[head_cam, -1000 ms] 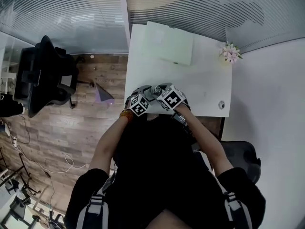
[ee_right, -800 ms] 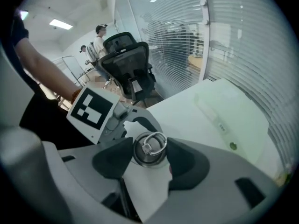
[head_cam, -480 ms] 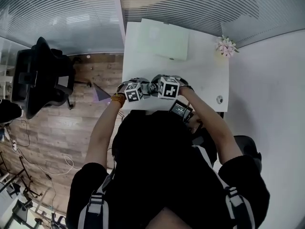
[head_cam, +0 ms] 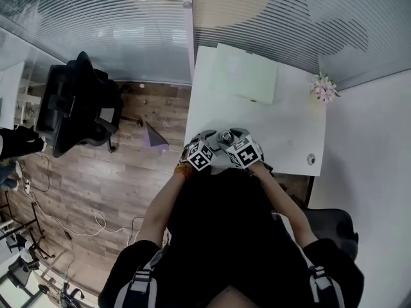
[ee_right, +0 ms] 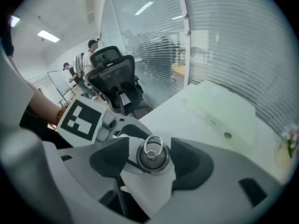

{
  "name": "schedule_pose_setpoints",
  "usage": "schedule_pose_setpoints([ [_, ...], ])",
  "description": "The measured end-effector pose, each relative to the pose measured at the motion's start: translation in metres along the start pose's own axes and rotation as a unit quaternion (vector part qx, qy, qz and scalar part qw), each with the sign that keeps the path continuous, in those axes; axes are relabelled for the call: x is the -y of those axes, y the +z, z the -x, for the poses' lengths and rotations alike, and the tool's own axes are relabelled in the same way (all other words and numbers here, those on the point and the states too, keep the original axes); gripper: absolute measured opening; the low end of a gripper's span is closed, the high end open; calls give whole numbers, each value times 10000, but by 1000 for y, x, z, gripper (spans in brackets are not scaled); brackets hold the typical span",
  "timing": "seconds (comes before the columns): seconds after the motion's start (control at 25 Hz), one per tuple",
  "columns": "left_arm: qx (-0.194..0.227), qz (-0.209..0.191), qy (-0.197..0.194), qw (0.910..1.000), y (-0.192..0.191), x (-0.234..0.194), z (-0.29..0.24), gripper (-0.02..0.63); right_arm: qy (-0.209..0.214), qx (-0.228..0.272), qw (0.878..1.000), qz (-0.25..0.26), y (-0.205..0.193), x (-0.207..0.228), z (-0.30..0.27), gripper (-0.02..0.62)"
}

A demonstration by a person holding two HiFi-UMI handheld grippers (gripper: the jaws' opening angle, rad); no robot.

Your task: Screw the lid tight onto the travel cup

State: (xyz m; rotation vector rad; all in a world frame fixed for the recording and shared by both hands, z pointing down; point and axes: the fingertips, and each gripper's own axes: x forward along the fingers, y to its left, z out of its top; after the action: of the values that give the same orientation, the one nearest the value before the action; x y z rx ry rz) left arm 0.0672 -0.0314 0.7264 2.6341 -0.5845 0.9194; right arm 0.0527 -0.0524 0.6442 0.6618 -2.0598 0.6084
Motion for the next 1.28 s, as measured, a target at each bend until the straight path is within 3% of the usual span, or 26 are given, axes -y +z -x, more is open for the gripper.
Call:
schedule_pose_setpoints([
  [0.08,-55,93,14,9999,3,4,-3,327,-179,-138,9996,-140,-4,4,-2,257],
  [0.2,-258,-79,-43,9996,5,4,-8,325,-157,-419,9989,133,-6,4,-6,242],
  [0.36,-442,-368,-311,9979,2,4,-8,324,208,-581,9966,549,-6,0,-7,235],
  [0.44,-606,-738,-589,9937,2,4,-8,321,464,-816,9894,1112,-7,-4,-5,235],
  [0.52,-851,-1341,-953,9827,-3,2,-8,316,773,-1091,9717,1947,-8,-11,-6,233],
  [0.6,-1151,-2029,-1372,9627,-9,-5,-8,301,1107,-1329,9445,2794,-7,-14,-13,232],
  [0.68,-1455,-2538,-1767,9398,-10,-10,-6,296,1360,-1544,9203,3327,-4,-17,-16,232],
  [0.76,-1661,-2748,-1982,9261,-8,-8,-3,298,1449,-1658,9055,3627,-5,-19,-15,232],
  [0.8,-1672,-2729,-1977,9265,-7,-7,-3,302,1450,-1651,9037,3675,-7,-20,-14,235],
  [0.88,-1436,-2507,-1701,9421,-6,-6,-6,312,1382,-1449,9153,3495,-10,-18,-12,246],
  [0.96,-1028,-2032,-1307,9649,-5,-8,-2,323,1206,-898,9466,2851,-2,-15,-7,325],
  [1.04,-622,-1368,-937,9842,-4,-9,10,334,923,-255,9784,1833,9,-12,2,328],
  [1.08,-437,-1042,-753,9907,-3,-8,15,334,713,-48,9882,1354,12,-9,5,328],
  [1.16,-139,-535,-407,9976,-1,-5,20,334,216,37,9971,726,8,-4,8,325],
  [1.28,123,-162,-10,9998,6,-2,15,334,-192,-179,9984,503,-5,-4,3,295],
])
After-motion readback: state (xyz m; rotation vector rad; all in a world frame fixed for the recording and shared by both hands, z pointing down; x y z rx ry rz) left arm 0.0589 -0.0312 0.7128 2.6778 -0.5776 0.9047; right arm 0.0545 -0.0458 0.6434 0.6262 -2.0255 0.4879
